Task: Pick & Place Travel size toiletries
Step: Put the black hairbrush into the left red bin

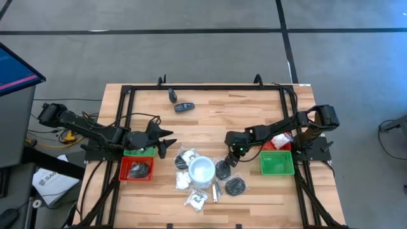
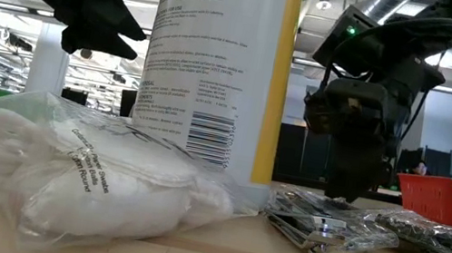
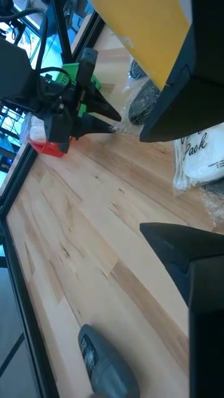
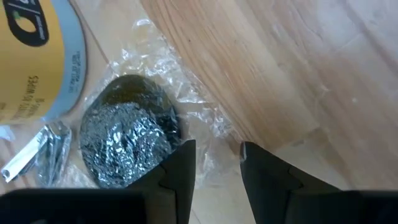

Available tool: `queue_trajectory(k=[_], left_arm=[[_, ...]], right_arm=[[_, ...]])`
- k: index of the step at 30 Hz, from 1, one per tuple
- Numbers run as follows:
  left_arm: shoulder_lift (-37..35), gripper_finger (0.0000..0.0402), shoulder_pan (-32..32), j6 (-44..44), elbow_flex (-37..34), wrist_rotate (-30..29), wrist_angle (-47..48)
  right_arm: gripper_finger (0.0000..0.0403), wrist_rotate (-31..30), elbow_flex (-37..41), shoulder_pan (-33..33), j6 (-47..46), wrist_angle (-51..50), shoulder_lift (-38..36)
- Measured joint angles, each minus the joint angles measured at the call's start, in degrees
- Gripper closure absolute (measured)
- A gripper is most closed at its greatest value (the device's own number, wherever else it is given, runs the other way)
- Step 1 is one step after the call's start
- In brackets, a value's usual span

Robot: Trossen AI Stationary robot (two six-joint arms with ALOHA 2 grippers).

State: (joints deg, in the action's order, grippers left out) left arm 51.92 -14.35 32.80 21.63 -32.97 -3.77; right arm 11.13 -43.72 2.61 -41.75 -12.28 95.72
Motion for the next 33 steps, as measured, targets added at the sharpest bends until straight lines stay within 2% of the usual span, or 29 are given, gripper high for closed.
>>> queue_trajectory(k=[8, 15, 23, 33], left_arm=[[0.0, 0.0188, 0.0, 0.0, 0.0, 0.0, 0.0], [0.0, 0.0188, 0.0, 0.0, 0.0, 0.0, -0.1], [0.0, 0.0188, 0.0, 0.0, 0.0, 0.0, -0.1], [0.0, 0.0188, 0.0, 0.0, 0.0, 0.0, -0.2]], right_arm=[[0.0313, -0.1, 0.3, 0.2, 0.4, 1.2, 0.1], [0.0395, 0.2, 0.4, 0.5, 3.1, 0.7, 0.2], [0.0401, 1.0, -0.6, 0.2, 5.3, 0.6, 0.2], [0.0402, 1.0, -7.6, -1.4, 13.1, -4.6, 0.2]])
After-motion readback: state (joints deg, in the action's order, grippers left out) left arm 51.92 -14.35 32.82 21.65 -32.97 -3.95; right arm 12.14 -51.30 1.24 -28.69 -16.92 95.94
